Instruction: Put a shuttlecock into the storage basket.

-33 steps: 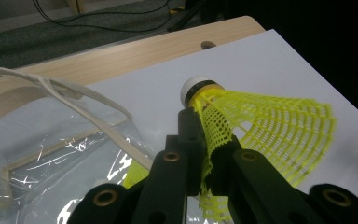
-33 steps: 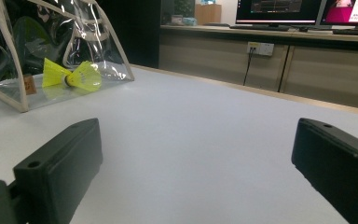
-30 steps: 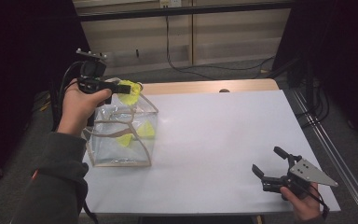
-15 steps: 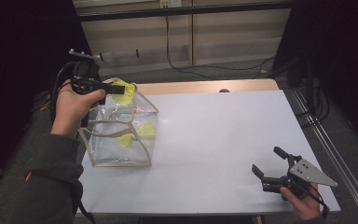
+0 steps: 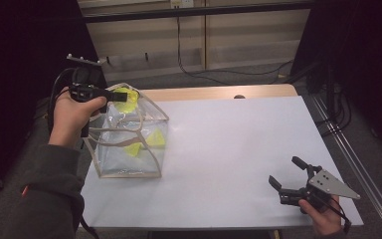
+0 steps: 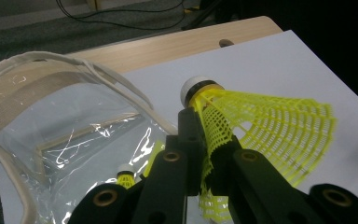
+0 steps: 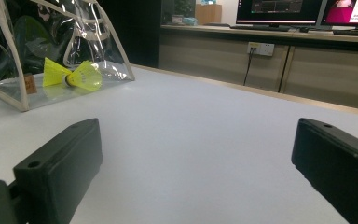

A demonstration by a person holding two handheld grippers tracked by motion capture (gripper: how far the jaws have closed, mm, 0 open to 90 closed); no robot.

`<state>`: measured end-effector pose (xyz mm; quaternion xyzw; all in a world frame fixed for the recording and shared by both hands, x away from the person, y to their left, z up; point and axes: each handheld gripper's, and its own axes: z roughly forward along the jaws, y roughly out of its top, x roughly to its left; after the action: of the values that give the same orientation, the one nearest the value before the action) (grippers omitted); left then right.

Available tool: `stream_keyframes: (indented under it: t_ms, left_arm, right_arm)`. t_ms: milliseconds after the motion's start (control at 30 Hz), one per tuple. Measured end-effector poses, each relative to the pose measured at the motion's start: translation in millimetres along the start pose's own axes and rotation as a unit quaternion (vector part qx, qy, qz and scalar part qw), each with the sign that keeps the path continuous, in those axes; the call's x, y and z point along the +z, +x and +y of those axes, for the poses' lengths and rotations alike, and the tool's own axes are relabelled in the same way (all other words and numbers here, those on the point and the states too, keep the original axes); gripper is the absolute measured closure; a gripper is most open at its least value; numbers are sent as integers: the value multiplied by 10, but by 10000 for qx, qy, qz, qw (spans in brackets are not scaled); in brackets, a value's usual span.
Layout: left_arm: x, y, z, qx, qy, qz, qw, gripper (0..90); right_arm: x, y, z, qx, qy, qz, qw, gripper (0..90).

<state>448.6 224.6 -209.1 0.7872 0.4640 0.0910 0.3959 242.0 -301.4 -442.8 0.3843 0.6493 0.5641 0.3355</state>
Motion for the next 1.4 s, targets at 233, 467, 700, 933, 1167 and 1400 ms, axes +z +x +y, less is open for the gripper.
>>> stream_keyframes:
  t_ms: [233, 467, 700, 933, 1167, 1400]
  left_arm:
    - [-10, 32, -21, -17, -2, 31, 10000, 873]
    - [-2, 71, -46, -74, -5, 61, 10000, 872]
    - [13, 113, -83, -92, 48, 146, 9998, 872]
    - [28, 119, -98, -84, 59, 181, 9998, 872]
    - [40, 152, -129, -119, 82, 191, 9997, 872]
    - [49, 184, -179, -161, 121, 216, 9996, 872]
  right_arm:
    - [1, 0, 1, 0, 3, -1, 10000, 16]
    - [2, 1, -1, -7, 3, -13, 10000, 16]
    - [6, 1, -1, -2, -10, -4, 10000, 15]
    - [8, 2, -2, 2, -6, -1, 10000, 15]
    - [7, 1, -2, -1, -12, 0, 10000, 15]
    - [6, 2, -1, -2, -12, -1, 10000, 15]
